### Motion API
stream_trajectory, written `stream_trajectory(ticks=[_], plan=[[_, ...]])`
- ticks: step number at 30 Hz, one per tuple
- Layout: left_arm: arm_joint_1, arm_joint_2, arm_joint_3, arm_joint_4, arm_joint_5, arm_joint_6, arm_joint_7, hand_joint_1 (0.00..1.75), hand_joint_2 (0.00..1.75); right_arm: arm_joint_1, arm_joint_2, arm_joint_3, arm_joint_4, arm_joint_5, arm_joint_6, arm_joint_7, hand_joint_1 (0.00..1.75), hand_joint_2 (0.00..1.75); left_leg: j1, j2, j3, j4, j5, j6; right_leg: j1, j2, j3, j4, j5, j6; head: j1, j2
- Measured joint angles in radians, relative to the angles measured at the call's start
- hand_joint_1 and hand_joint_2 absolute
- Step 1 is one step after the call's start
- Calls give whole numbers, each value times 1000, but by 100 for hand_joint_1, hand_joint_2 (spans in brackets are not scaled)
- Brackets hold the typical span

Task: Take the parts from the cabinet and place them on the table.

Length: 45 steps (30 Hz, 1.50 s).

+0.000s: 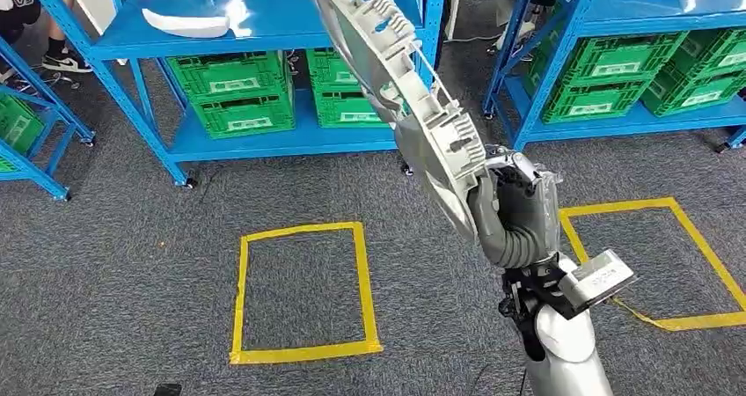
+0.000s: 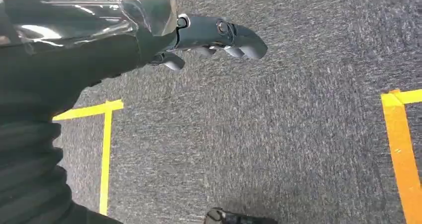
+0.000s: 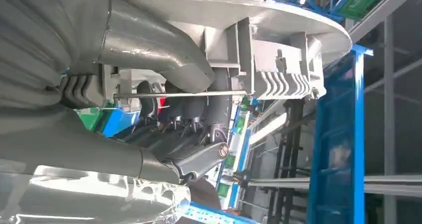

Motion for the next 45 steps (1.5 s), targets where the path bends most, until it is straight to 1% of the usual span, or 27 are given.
stream_trajectory(ticks=[1,2,3,4,5,6,7,8,11,16,19,21,28,29,33,34,35,36,37,38,39,40,41,42,43,44,45], plan=[[-1,3,0,1,0,0,1,0,175,-1,-1,-2,-1,0,-2,0,175,175,-6,-2,20,-28,-17,7,6,0,-8,0,3,6,0,0],[-2,3,-1,1,-1,0,1,0,175,-1,-1,-3,-2,0,-5,-1,175,175,-10,-2,16,-39,-15,11,5,1,-14,0,9,15,1,0],[-3,3,-1,1,-2,0,1,0,175,0,-1,-5,-3,0,-5,-2,175,175,-13,-1,10,-40,-15,15,4,1,-17,0,12,19,0,0],[-3,5,-1,2,-2,0,1,0,175,1,-2,-6,-3,0,-6,-2,175,175,-15,-1,7,-41,-16,22,2,1,-21,-1,15,24,0,0],[-3,6,-1,2,-2,1,1,0,175,0,-2,-7,-4,0,-6,-2,175,175,-14,0,7,-51,-10,32,5,1,-21,-4,17,33,0,0],[-3,5,-2,4,-2,2,2,0,175,4,-3,-7,-5,0,-6,-2,175,175,-11,2,14,-63,-6,34,6,0,-22,0,12,31,2,0],[-4,6,-2,6,-2,3,2,0,175,3,-4,-7,-6,-1,-6,-3,175,175,-11,-1,12,-68,1,29,6,1,-20,-15,25,26,5,0],[-4,6,-2,9,-2,3,2,0,175,2,-4,-7,-6,-1,-6,-3,175,175,-17,-2,8,-66,2,33,6,0,-19,-17,22,24,3,0],[-4,8,-1,19,-3,11,3,0,175,5,-5,-7,-6,-1,-6,-4,175,175,-23,-3,2,-63,5,39,0,0,-23,-17,28,34,2,0],[-8,15,-1,35,-3,25,2,0,175,6,-5,-7,-6,-1,-9,-8,175,175,-23,-3,-5,-58,8,43,-1,0,-28,-17,34,42,3,0],[-14,20,-1,42,-5,27,2,0,175,6,-5,-6,-6,-1,-10,-10,175,175,-23,-3,-6,-57,9,45,-1,0,-30,-17,36,44,3,0],[-19,24,-1,46,-6,27,2,0,175,5,-5,-6,-6,-1,-10,-11,175,175,-23,-3,-7,-57,10,45,-1,0,-31,-16,37,42,3,0],[-21,32,-1,63,-6,38,0,0,175,5,-4,-5,-6,-2,-10,-11,175,175,-23,-1,-10,-56,12,43,0,0,-36,-12,38,42,2,0],[-21,34,-1,66,-5,40,0,0,175,5,-3,-5,-6,-2,-10,-11,175,175,-25,-2,-13,-49,10,46,-5,0,-37,-12,40,45,2,0],[-21,41,-1,70,-3,43,0,0,175,4,3,-5,-5,-3,-8,-8,175,175,-26,-2,-18,-44,9,51,-5,0,-41,-11,43,50,2,0],[-21,42,-1,70,-3,43,0,0,175,3,5,-4,-6,-3,-8,-8,175,175,-26,-2,-16,-52,14,57,-3,0,-40,-13,45,54,2,0],[-22,42,-1,71,-3,43,-1,0,175,2,5,-4,-6,-3,-8,-8,175,175,-12,1,-8,-71,26,67,-3,0,-47,-2,36,52,2,0],[-24,41,-1,71,-3,44,-2,0,175,1,4,-4,-6,-3,-8,-8,175,175,-15,2,-7,-77,30,71,-1,0,-66,34,11,45,3,0],[-25,41,-1,72,-3,44,-2,0,175,-2,4,-3,-6,-3,-8,-8,175,175,-16,3,-10,-76,33,74,-1,1,-97,104,-26,36,4,0],[-25,41,-1,74,-3,44,-2,0,175,-1,3,-3,-6,-3,-8,-8,175,175,-16,3,-13,-76,33,74,-2,1,-134,191,-63,31,3,0],[-24,41,-1,74,-3,44,-2,0,175,0,3,-3,-5,-4,-8,-8,175,175,-17,3,-15,-75,34,73,-2,1,-173,278,-96,29,3,0],[-24,42,-1,75,-3,44,-2,0,175,1,3,-3,-3,-4,-8,-8,175,175,-17,3,-18,-74,35,71,-3,1,-195,332,-111,34,3,0],[-24,41,-1,76,-3,44,-2,0,175,1,2,-3,-1,-4,-8,-8,175,175,-17,2,-19,-72,36,70,-6,1,-190,330,-106,42,3,0],[-24,40,-1,78,-3,44,-2,0,175,1,2,-3,-1,-4,-8,-8,175,175,-16,1,-21,-68,36,69,-9,0,-163,283,-87,53,3,0],[-24,39,-1,80,-3,44,-2,0,175,1,2,-3,-1,-3,-8,-8,175,175,-14,0,-24,-62,34,64,-13,0,-108,181,-50,67,3,0],[-24,39,-1,82,-3,44,-2,0,175,-1,2,-3,-1,-3,-8,-8,175,175,-12,-1,-27,-53,31,58,-17,-1,-55,84,-19,77,4,0],[-24,40,-1,82,-3,44,-2,0,175,-4,2,-3,-1,-4,-8,-8,175,175,-13,-1,-33,-42,26,50,-20,-3,-25,18,-15,73,4,0]])
